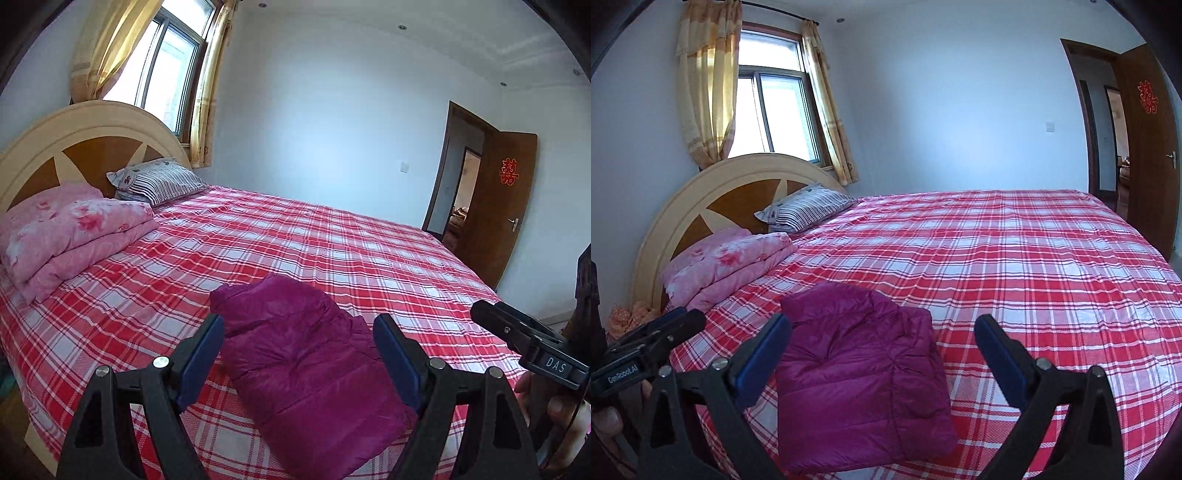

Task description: Fold large clothes

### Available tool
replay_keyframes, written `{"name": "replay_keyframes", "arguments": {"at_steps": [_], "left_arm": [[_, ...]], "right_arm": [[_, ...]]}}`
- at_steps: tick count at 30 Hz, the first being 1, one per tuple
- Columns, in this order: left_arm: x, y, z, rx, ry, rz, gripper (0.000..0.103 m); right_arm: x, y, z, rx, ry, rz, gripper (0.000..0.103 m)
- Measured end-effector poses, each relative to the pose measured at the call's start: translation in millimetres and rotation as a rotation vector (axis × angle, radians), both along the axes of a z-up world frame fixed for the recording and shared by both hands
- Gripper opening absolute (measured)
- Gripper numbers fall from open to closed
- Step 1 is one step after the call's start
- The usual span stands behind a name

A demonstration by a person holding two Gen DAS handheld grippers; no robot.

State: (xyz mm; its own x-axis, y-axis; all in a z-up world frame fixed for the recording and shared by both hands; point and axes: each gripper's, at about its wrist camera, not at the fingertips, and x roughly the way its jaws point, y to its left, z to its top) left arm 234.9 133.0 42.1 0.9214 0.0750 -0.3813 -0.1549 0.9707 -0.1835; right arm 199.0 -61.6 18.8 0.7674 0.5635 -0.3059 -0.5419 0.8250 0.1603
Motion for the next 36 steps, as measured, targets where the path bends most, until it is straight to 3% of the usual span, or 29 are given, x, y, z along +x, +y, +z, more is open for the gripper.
{"name": "replay_keyframes", "arguments": {"at_steps": [29,33,36], "left_arm": [[5,-2,-3,0.023,0.036,0.005,0.084],[4,-5,-2,0.046,0.031,0.015,0.094],[1,-6,1,0.053,0.013,0.017,0.095]], "right_arm": [[-30,-5,9,-0.01,-0.098,-0.006,0.103],[-32,-5,9,-0.012,-0.103,0.0,0.103],[-33,-5,10,-0.013,-0.111,0.002,0.103]]}}
